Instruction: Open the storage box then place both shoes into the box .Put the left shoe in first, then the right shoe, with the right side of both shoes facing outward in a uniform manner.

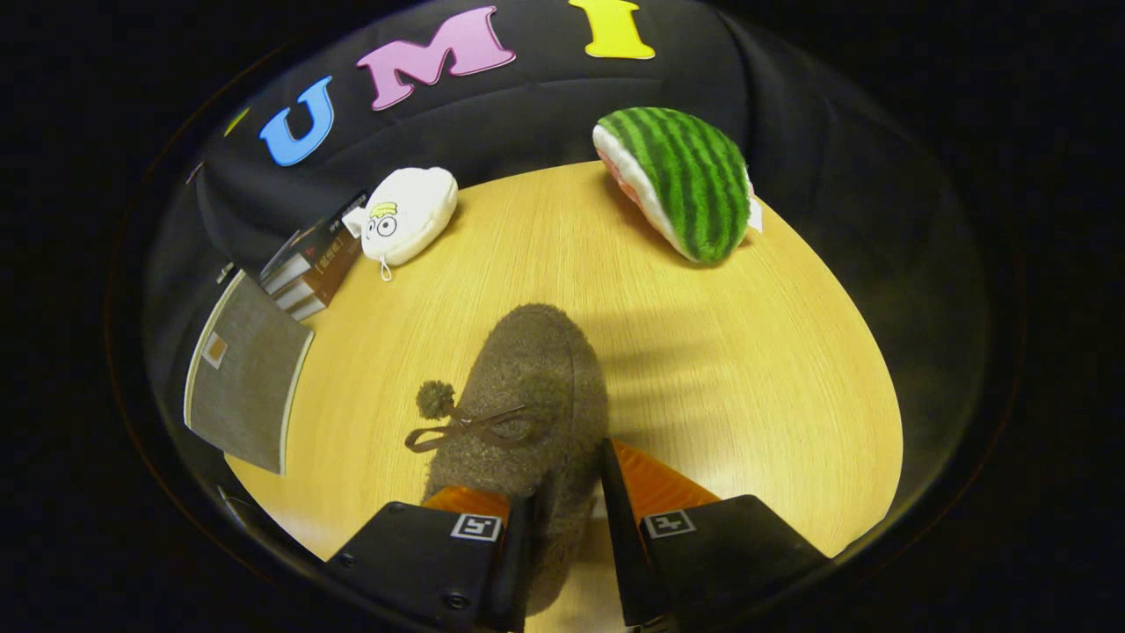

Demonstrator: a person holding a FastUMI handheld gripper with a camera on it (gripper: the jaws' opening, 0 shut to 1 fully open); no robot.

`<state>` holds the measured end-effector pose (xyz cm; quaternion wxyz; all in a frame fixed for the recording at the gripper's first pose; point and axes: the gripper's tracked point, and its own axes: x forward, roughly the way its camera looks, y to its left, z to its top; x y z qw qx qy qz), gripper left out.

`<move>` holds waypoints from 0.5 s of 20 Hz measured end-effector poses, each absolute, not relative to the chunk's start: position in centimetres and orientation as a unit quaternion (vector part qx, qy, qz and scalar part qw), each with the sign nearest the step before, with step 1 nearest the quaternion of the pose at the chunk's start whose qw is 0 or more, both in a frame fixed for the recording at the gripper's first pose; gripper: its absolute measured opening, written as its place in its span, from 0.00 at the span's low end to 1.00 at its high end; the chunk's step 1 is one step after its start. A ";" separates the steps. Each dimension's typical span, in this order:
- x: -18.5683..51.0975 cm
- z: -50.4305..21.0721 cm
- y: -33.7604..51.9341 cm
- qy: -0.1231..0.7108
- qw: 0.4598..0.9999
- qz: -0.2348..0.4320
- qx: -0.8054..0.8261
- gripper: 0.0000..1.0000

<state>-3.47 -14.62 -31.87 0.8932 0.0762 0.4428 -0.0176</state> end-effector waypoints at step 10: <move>-3.5 -29.6 -11.7 0.406 0.907 0.005 0.107 0.05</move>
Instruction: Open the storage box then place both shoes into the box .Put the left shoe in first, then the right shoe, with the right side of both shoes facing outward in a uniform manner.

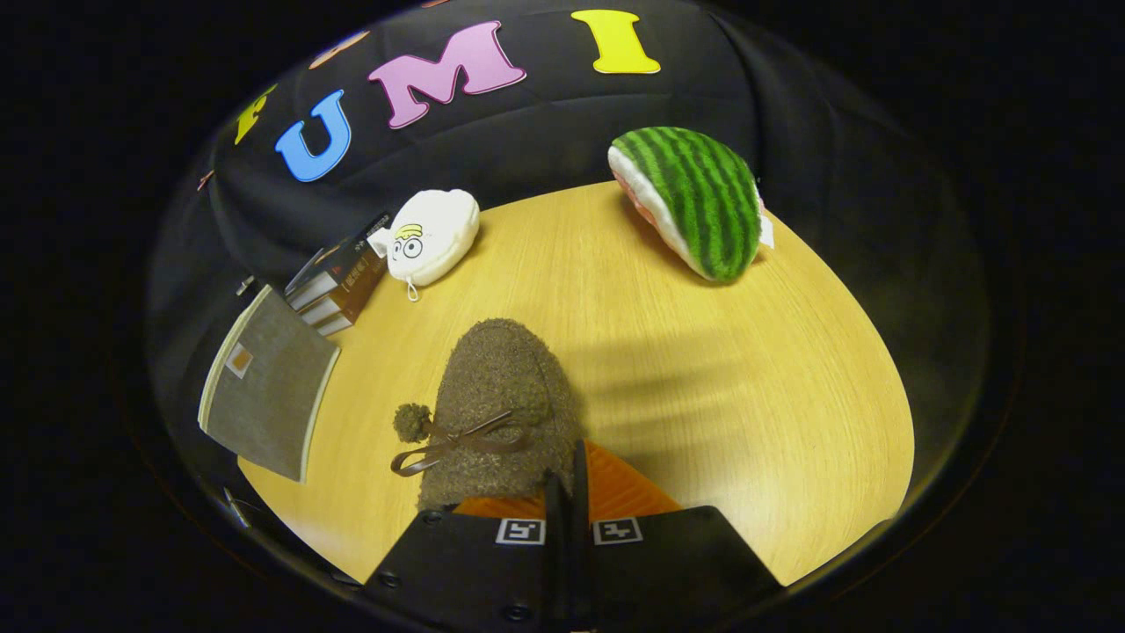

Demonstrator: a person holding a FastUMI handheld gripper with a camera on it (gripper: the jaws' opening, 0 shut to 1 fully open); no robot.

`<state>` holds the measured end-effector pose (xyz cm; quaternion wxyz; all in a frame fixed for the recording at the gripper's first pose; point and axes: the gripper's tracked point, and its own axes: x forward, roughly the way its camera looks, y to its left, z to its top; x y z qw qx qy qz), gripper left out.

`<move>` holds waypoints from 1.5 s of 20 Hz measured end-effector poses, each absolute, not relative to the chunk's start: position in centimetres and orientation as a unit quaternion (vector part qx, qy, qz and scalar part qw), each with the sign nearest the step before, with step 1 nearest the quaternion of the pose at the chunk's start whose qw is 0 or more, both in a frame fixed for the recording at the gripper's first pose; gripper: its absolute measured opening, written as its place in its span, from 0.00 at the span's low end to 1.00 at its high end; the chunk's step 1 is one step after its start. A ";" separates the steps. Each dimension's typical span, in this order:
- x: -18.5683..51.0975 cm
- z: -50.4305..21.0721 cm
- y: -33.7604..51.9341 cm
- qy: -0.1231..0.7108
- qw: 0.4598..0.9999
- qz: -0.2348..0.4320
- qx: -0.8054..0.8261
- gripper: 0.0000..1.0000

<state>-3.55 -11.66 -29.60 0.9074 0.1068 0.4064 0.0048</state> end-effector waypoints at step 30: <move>4.7 -15.1 29.1 0.364 0.900 0.103 0.216 0.05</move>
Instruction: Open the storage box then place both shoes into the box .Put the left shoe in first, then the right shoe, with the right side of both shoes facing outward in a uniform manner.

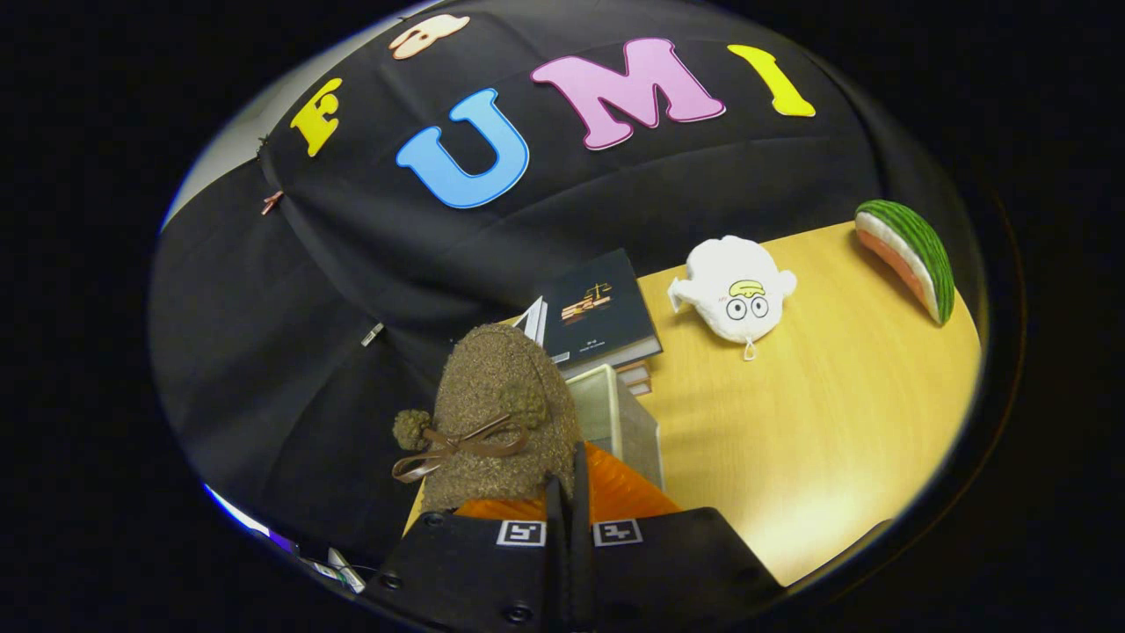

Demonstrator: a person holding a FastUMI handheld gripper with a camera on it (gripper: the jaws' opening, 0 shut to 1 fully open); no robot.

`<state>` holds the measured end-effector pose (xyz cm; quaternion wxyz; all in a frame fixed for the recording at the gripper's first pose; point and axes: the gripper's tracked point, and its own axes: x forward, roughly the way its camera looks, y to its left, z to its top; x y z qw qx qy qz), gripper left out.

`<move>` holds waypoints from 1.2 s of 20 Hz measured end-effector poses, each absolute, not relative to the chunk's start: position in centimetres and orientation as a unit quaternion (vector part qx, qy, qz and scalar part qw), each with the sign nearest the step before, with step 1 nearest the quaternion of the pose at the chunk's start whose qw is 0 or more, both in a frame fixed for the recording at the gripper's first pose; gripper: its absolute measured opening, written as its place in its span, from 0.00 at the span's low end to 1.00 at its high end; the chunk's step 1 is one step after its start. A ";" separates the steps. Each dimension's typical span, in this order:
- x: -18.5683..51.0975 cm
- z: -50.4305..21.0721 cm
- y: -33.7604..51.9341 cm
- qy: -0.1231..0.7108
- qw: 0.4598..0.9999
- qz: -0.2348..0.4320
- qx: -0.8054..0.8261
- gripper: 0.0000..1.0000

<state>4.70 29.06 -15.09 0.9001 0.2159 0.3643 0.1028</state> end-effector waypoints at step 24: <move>3.3 -15.6 28.3 0.358 0.919 0.049 0.160 0.59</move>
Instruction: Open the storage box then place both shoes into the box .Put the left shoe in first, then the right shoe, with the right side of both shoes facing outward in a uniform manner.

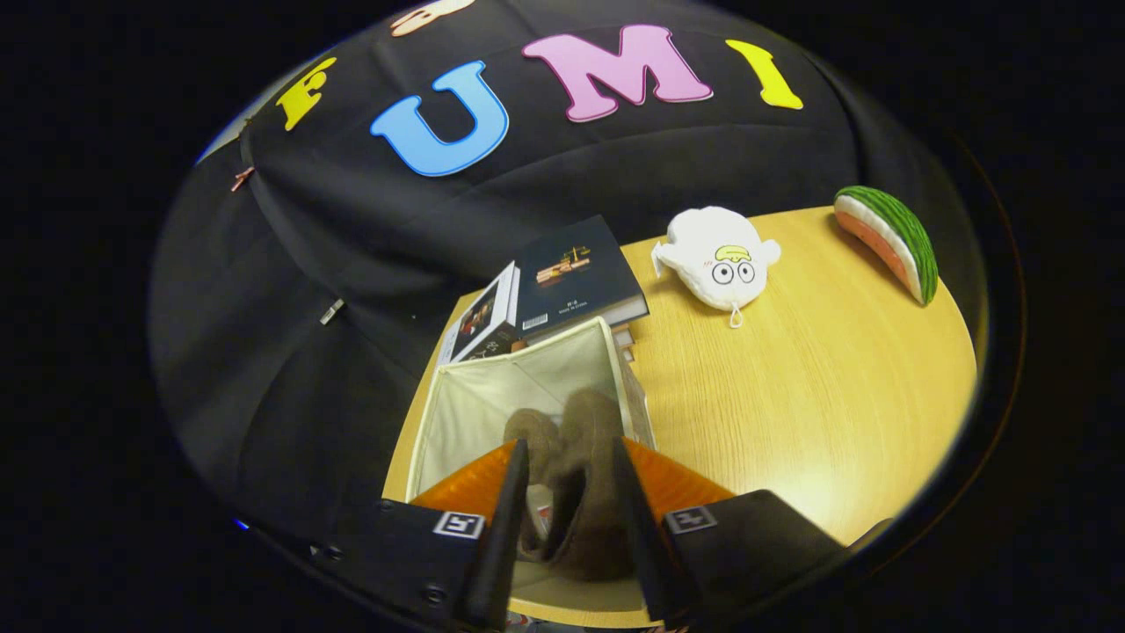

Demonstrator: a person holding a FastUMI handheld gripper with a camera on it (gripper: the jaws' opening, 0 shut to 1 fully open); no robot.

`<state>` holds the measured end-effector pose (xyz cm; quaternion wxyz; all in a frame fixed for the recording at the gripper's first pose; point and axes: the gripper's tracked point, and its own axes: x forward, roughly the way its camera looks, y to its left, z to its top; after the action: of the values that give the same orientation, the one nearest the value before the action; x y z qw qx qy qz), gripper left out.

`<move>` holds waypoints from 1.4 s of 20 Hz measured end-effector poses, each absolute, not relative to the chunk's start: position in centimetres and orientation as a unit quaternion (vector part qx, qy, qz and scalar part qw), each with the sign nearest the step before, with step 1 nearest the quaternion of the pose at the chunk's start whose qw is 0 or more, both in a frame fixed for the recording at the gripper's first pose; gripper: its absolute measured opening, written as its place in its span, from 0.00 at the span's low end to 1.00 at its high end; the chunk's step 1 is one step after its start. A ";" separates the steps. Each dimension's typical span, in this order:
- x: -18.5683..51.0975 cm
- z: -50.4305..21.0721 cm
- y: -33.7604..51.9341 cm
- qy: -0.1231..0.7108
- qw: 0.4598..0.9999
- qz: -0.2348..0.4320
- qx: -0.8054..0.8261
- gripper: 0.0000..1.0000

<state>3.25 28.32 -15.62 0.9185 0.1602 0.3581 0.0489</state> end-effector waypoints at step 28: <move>-5.8 -6.6 5.5 0.017 0.999 0.032 0.016 0.98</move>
<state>-5.78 5.51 -6.61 0.9992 0.0156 0.0169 0.0322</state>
